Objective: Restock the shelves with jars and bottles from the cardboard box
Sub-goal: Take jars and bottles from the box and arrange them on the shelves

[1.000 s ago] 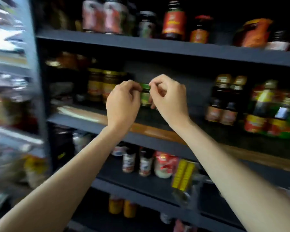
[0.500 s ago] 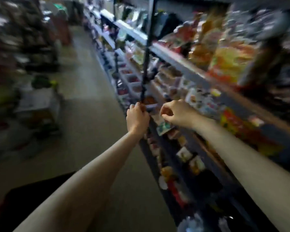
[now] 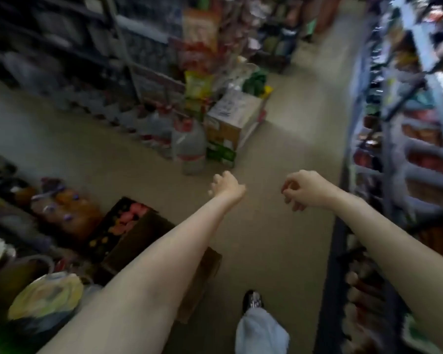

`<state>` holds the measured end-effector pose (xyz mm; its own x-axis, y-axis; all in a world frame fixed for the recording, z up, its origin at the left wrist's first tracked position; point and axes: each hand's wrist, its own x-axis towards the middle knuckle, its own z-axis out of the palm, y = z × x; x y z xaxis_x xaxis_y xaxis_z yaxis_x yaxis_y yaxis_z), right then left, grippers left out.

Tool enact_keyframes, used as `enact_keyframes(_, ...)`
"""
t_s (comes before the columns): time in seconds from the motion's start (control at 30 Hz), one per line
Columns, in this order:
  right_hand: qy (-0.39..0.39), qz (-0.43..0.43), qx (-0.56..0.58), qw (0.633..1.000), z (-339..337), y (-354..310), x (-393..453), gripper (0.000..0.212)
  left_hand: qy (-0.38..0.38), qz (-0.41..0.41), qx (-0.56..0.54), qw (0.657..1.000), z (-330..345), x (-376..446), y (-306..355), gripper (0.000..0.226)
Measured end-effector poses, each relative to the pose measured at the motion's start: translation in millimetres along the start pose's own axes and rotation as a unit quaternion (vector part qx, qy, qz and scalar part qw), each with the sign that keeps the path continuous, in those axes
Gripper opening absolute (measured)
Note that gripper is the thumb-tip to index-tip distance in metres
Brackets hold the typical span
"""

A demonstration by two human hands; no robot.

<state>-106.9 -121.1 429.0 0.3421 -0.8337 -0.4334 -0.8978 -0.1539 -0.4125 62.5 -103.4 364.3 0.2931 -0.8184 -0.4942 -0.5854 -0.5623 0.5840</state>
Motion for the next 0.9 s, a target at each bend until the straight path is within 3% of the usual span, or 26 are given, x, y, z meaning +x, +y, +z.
enact_keyframes(0.13, -0.066, -0.051, -0.024, 0.996, 4, -12, 121, 0.009, 0.046, -0.106, -0.027, 0.993, -28, 79, -43, 0.052)
enact_keyframes(0.23, -0.142, -0.087, -0.063, 0.984, 27, -54, 188, 0.017, 0.093, -0.157, -0.026, 0.983, -58, 98, -92, 0.037)
enact_keyframes(0.4, -0.189, -0.226, -0.183, 0.938, 82, -141, 288, 0.03, 0.2, -0.238, -0.104, 0.945, -110, 122, -186, 0.022)
enact_keyframes(0.5, -0.196, -0.323, -0.261, 0.888, 124, -176, 336, 0.033, 0.245, -0.278, -0.111, 0.922, -130, 143, -231, 0.018)
enact_keyframes(0.6, -0.229, -0.384, -0.309, 0.839, 169, -200, 381, 0.035, 0.246, -0.312, -0.098, 0.913, -137, 166, -270, 0.017)
enact_keyframes(0.9, -0.285, -0.426, -0.317, 0.798, 396, -231, 559, 0.032, 0.236, -0.321, -0.087, 0.913, -66, 322, -406, 0.024)
